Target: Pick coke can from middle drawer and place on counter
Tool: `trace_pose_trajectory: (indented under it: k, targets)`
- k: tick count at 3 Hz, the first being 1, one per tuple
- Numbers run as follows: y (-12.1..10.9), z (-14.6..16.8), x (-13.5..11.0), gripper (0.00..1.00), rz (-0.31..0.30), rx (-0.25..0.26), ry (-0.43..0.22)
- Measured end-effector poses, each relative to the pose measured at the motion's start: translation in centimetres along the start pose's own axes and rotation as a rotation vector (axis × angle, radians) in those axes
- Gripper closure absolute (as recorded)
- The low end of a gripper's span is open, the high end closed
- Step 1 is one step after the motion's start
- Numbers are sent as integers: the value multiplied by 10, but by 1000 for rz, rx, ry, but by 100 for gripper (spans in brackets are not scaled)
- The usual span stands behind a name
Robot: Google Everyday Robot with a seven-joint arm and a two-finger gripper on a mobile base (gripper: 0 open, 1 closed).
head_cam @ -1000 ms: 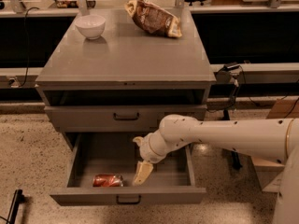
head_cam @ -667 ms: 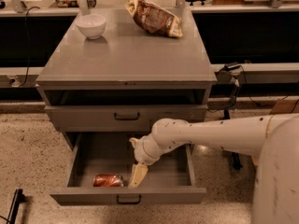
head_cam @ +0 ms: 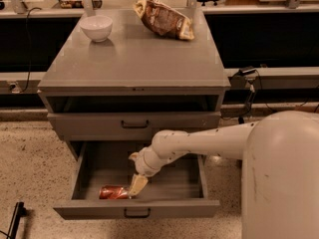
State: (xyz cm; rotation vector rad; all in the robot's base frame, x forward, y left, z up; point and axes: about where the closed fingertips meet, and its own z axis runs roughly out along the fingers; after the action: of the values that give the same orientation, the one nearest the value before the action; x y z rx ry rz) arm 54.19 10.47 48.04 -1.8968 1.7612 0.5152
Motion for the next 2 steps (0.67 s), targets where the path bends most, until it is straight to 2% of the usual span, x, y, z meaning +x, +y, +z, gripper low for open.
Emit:
trace_pose_trajectory:
  k: [1,2]
  targets:
    - [-5,14,0,35,0,7,-10]
    - [-8,26,2,40,1,14,-21]
